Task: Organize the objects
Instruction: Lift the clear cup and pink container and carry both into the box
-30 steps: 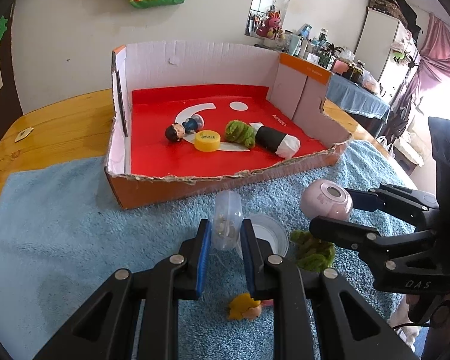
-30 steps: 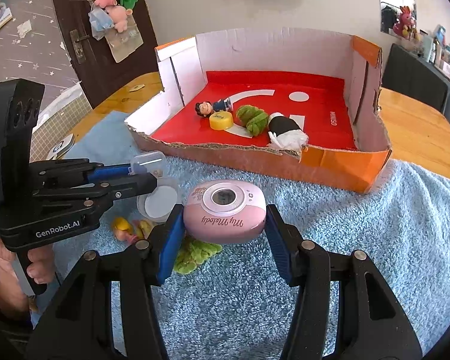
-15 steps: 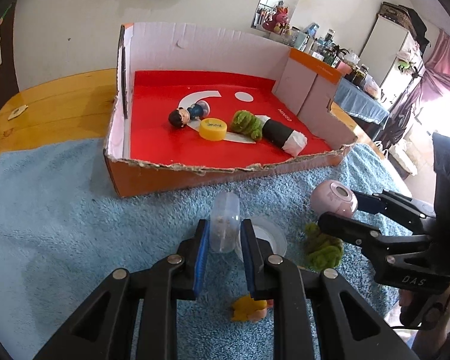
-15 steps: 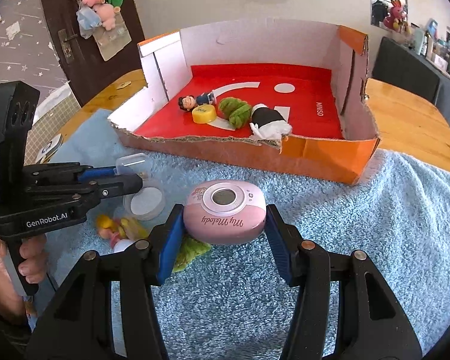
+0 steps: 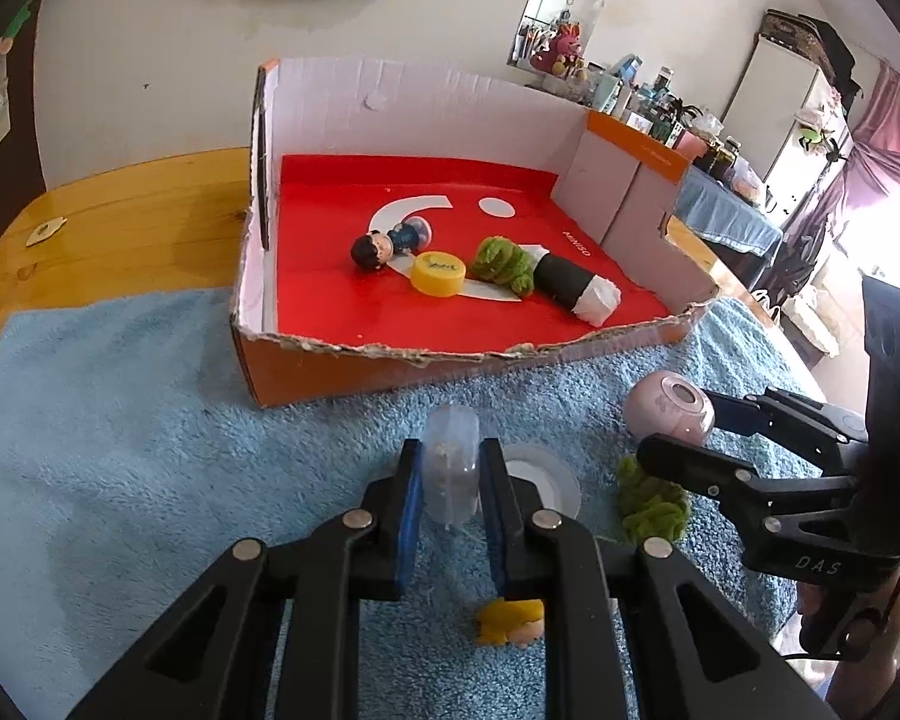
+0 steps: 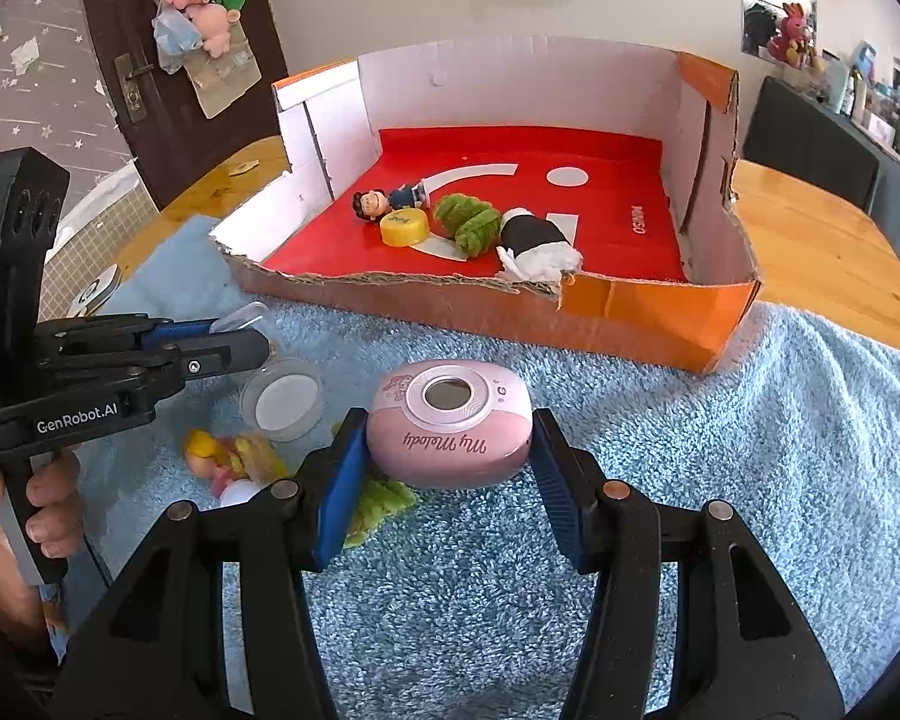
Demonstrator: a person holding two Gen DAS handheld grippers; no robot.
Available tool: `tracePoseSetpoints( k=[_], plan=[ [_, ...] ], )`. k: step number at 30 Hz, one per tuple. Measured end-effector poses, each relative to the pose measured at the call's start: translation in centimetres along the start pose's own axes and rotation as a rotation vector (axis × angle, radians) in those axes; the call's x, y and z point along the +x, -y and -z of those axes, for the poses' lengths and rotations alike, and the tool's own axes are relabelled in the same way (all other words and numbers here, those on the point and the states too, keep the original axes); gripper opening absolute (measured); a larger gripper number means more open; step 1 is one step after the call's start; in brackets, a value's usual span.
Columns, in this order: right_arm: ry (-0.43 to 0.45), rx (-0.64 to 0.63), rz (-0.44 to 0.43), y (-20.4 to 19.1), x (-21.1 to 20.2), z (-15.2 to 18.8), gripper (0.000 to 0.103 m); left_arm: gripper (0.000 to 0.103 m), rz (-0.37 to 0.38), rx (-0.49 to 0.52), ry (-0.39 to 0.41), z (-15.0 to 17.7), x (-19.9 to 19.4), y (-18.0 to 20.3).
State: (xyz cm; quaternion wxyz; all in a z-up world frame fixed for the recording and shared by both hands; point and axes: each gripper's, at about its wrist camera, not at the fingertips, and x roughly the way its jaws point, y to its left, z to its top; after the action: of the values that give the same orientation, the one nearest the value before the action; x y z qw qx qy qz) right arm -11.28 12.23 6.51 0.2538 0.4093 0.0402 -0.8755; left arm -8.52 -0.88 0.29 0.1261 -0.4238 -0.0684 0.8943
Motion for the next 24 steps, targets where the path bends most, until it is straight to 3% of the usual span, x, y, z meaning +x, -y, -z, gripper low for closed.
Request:
tracePoseSetpoints(
  k=[24],
  plan=[
    [0.037,0.013,-0.055,-0.1,-0.9,-1.2,0.052,0.019,0.023,0.031,0.052,-1.0,-1.8,1.2]
  ],
)
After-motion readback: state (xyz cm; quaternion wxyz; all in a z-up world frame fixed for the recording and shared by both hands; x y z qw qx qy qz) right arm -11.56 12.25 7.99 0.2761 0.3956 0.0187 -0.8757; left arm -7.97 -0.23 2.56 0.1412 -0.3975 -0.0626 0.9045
